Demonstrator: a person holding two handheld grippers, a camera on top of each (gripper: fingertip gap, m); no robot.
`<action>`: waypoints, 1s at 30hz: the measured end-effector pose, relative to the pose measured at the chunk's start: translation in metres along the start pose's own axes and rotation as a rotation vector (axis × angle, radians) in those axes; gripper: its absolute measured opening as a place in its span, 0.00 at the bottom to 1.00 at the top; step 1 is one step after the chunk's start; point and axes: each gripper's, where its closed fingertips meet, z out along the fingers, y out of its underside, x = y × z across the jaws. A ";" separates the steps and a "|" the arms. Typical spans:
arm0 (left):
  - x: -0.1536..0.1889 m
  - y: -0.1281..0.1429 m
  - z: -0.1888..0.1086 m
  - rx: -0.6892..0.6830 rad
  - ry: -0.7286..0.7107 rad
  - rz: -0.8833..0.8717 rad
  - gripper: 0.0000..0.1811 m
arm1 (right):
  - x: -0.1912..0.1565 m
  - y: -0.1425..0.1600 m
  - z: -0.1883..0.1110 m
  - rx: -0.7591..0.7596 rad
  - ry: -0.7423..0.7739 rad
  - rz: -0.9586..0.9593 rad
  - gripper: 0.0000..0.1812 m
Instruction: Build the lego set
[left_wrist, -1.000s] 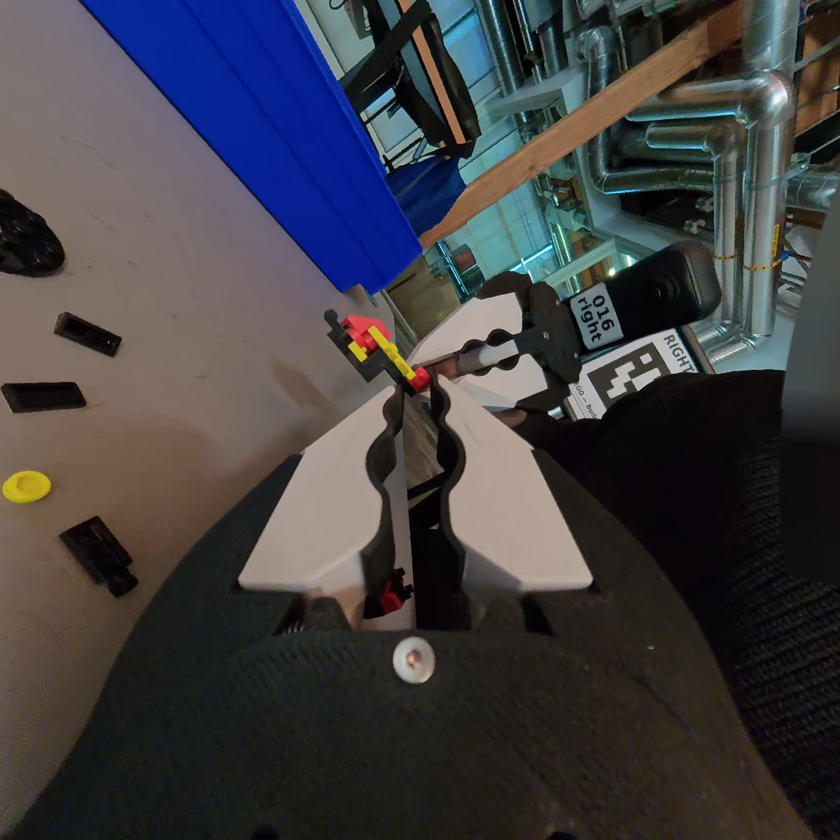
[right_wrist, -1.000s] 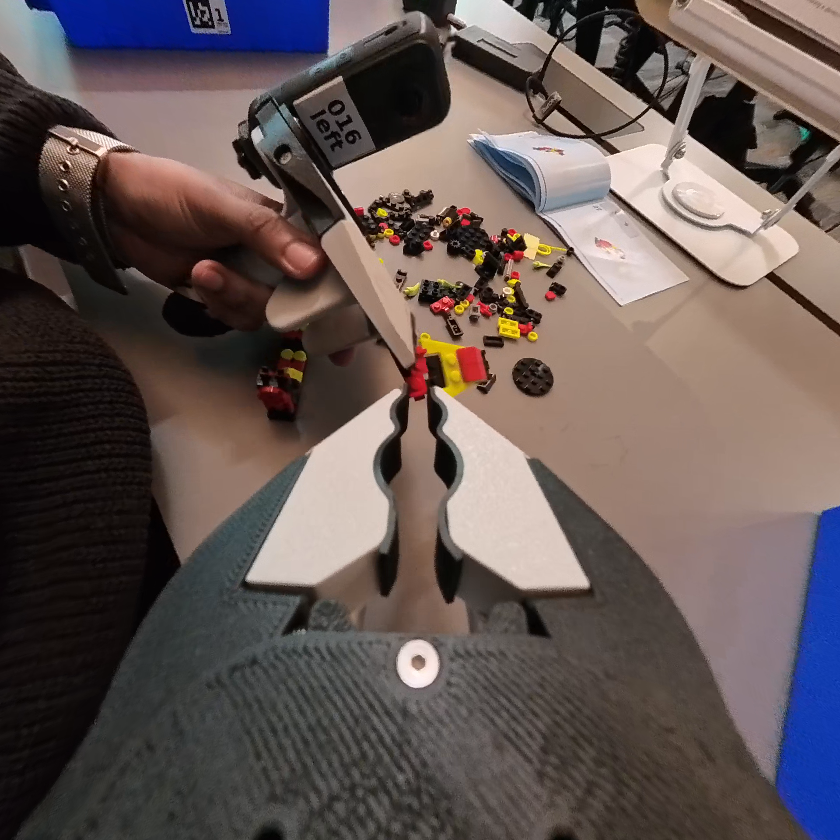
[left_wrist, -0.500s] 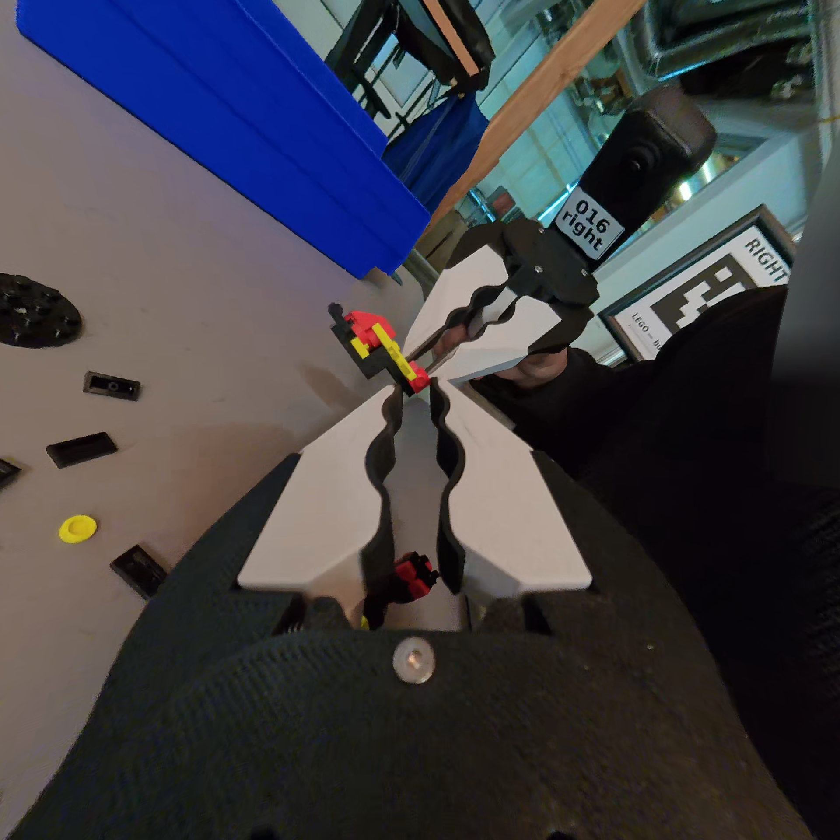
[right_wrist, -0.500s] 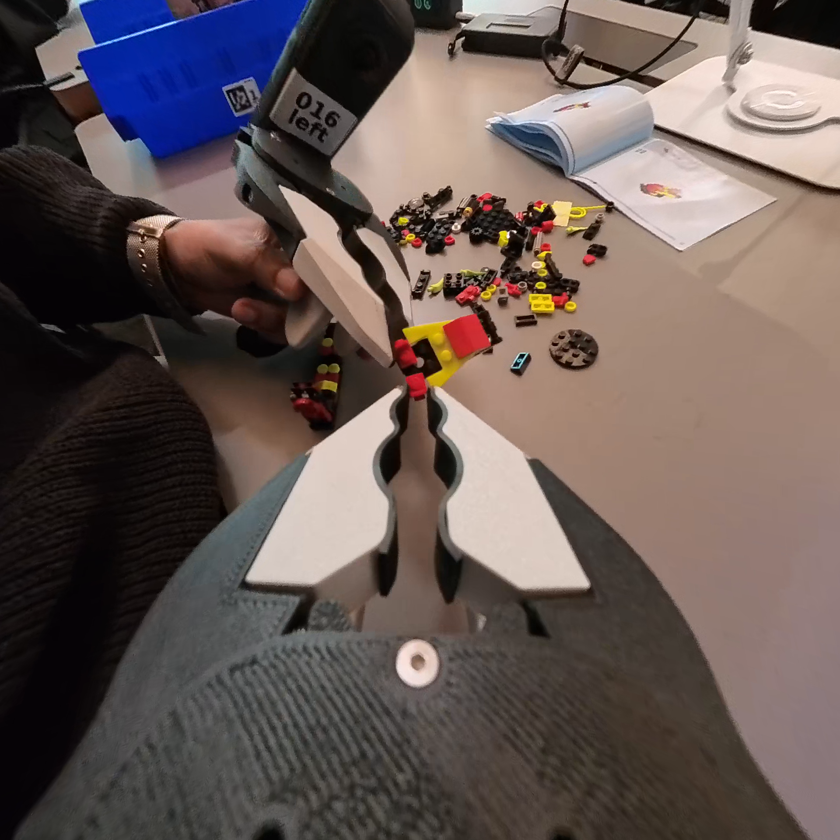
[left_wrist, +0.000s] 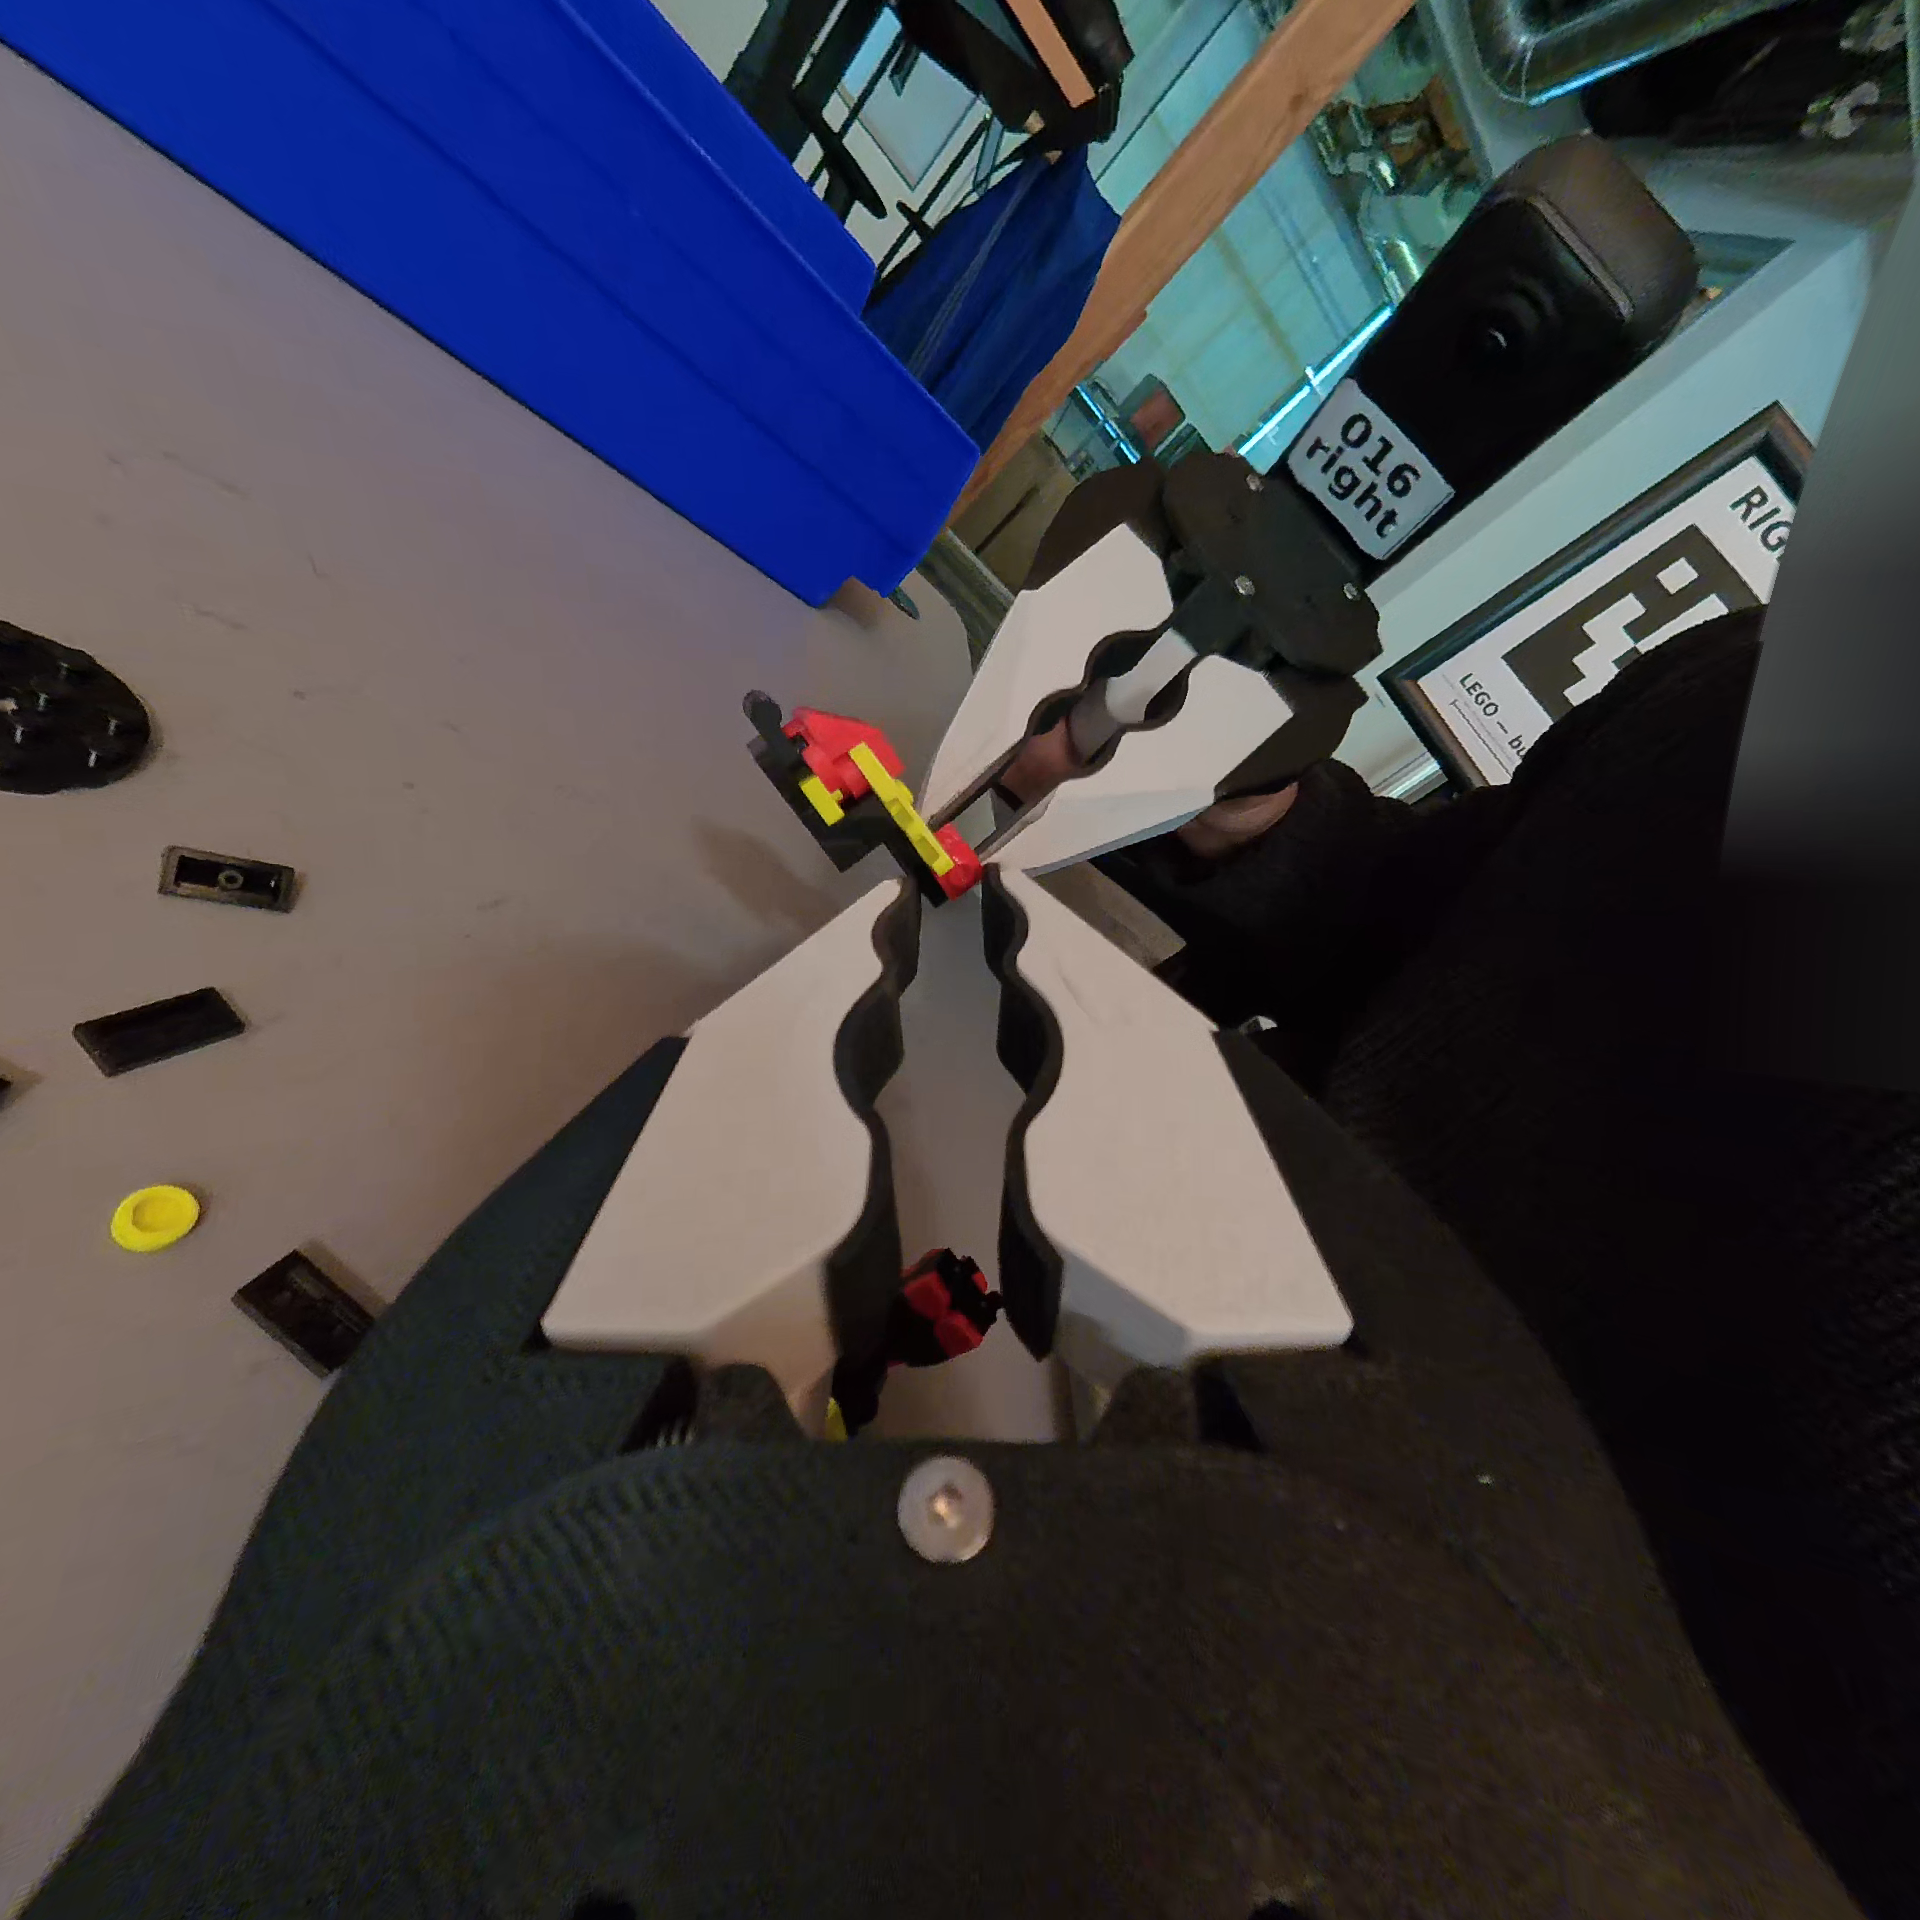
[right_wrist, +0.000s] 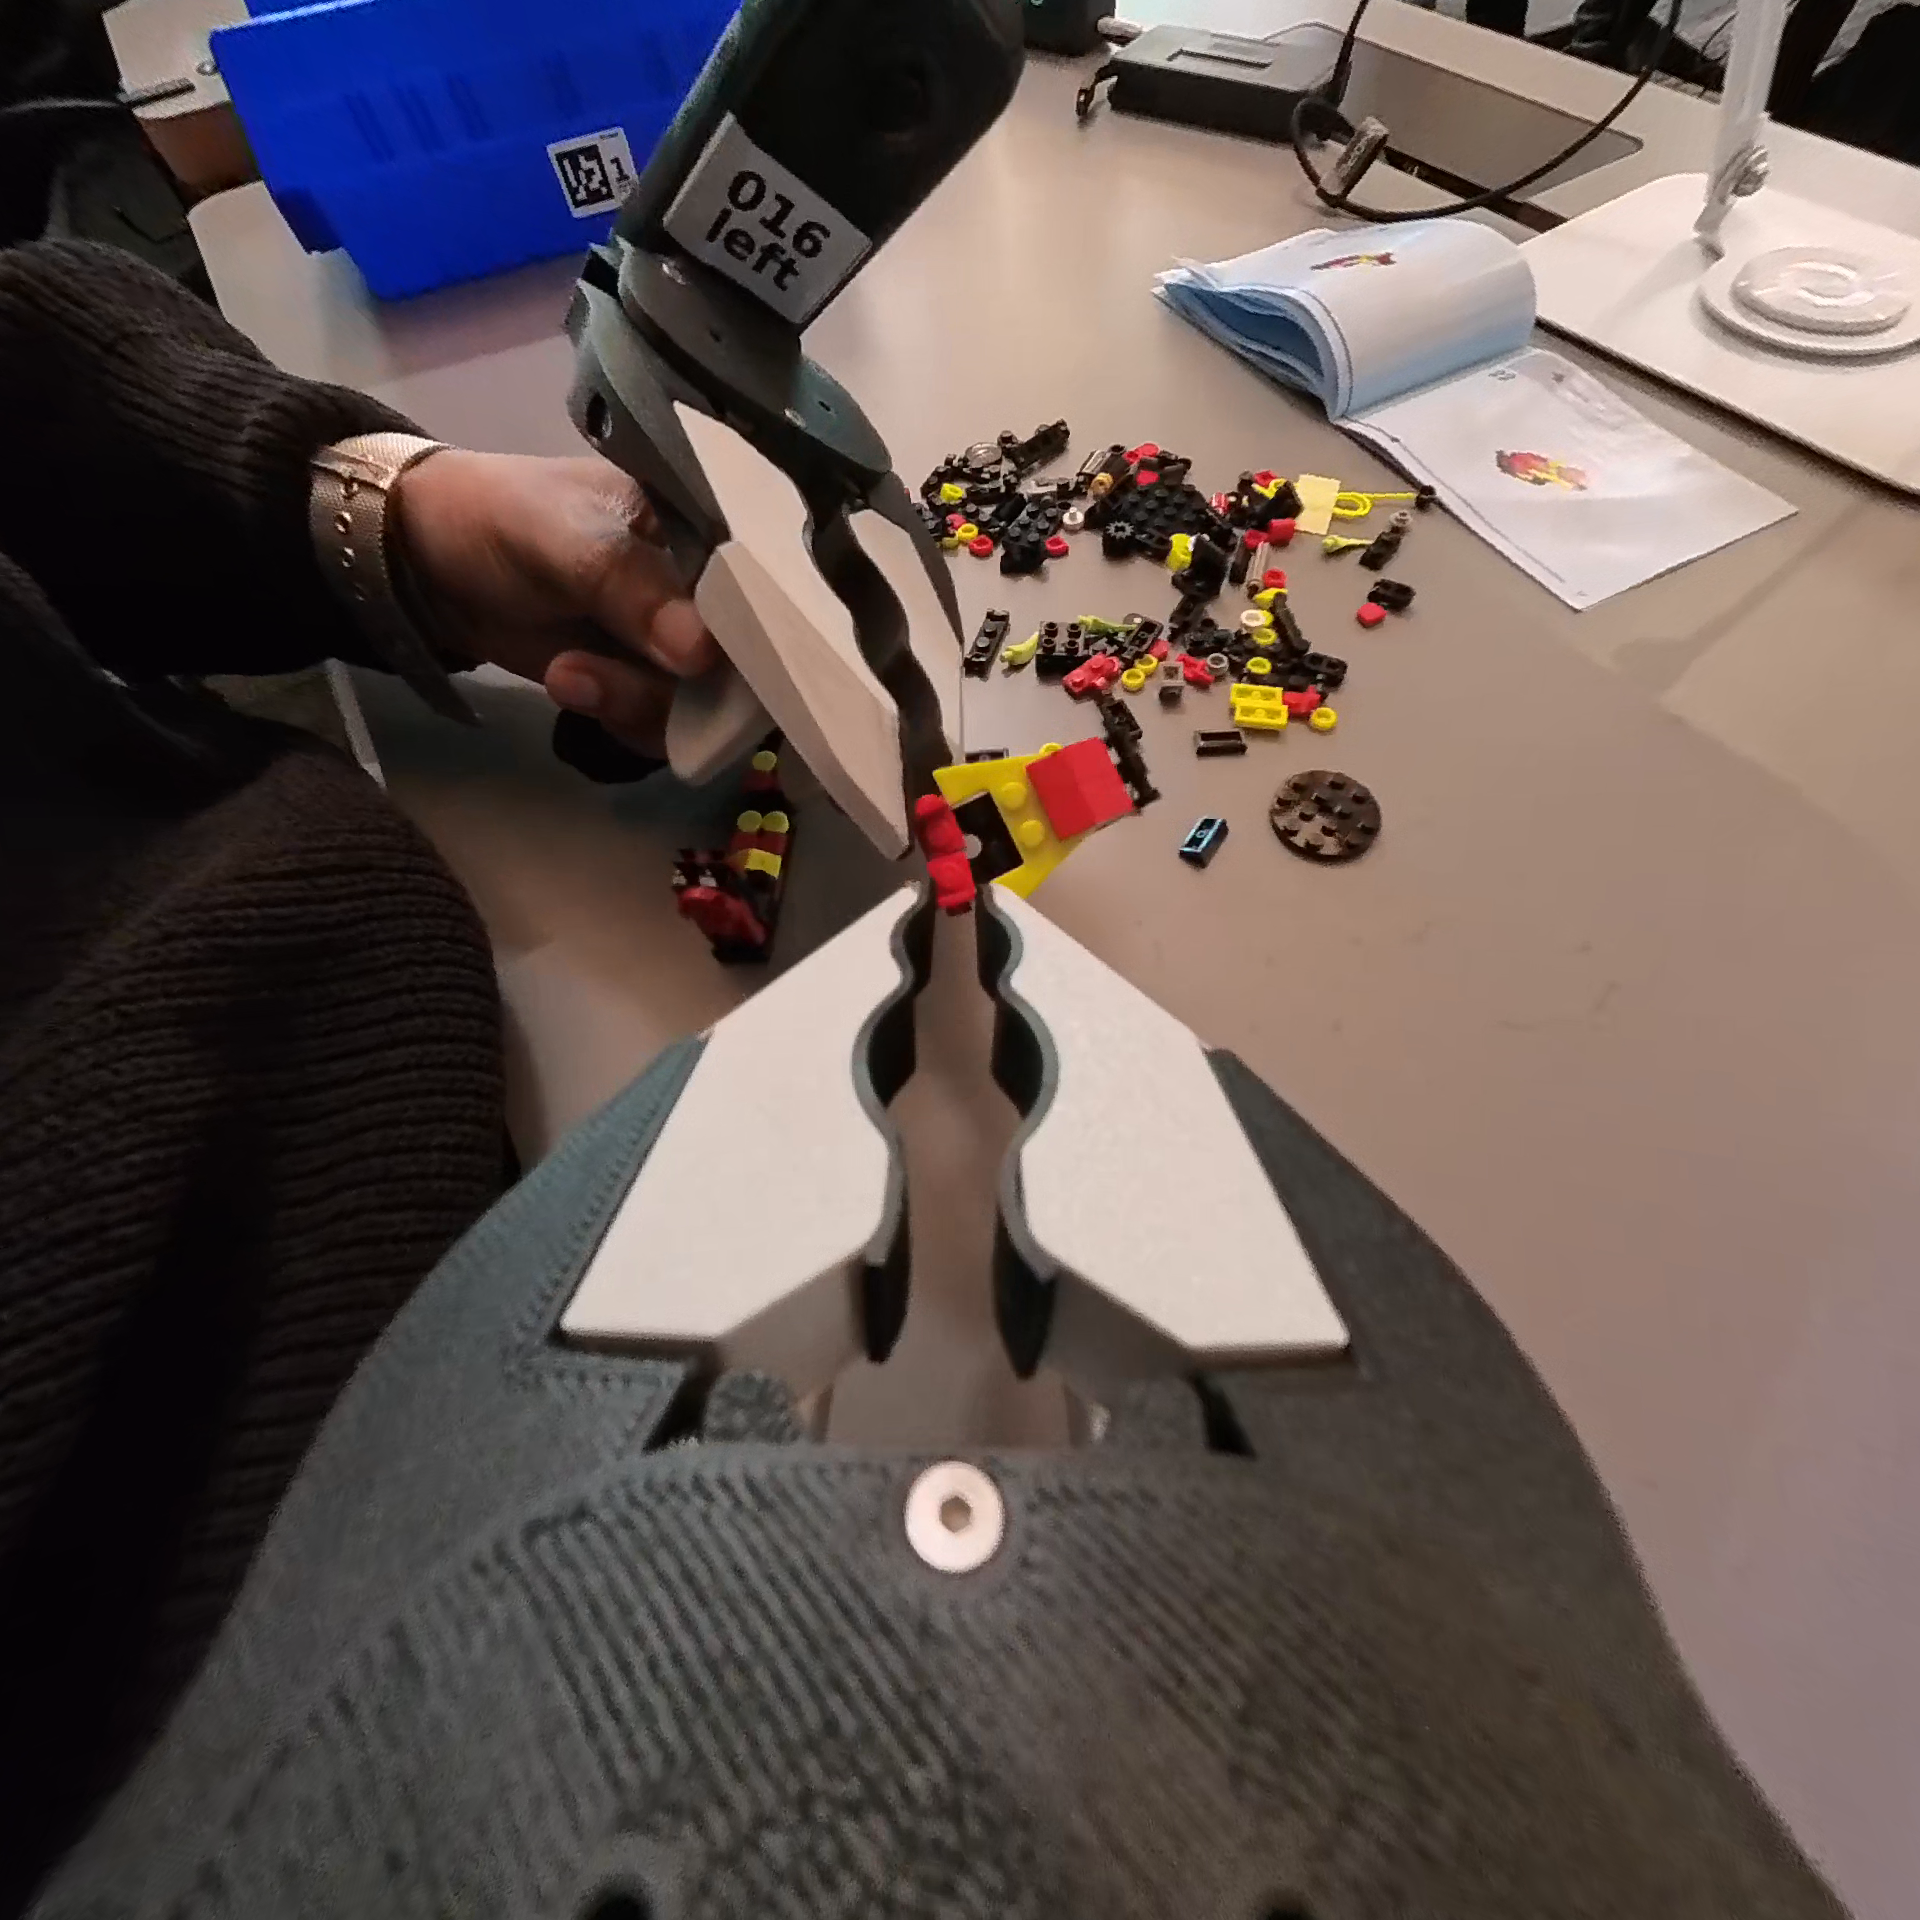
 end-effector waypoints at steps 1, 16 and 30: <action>0.000 0.001 0.000 -0.007 -0.002 0.005 0.05 | 0.000 0.001 0.000 -0.006 0.003 -0.018 0.03; 0.003 0.007 0.004 -0.067 -0.025 0.077 0.05 | -0.004 0.004 -0.002 -0.029 0.007 -0.163 0.03; 0.010 0.007 0.011 -0.050 -0.001 0.044 0.00 | -0.005 0.013 0.006 -0.076 0.026 -0.211 0.04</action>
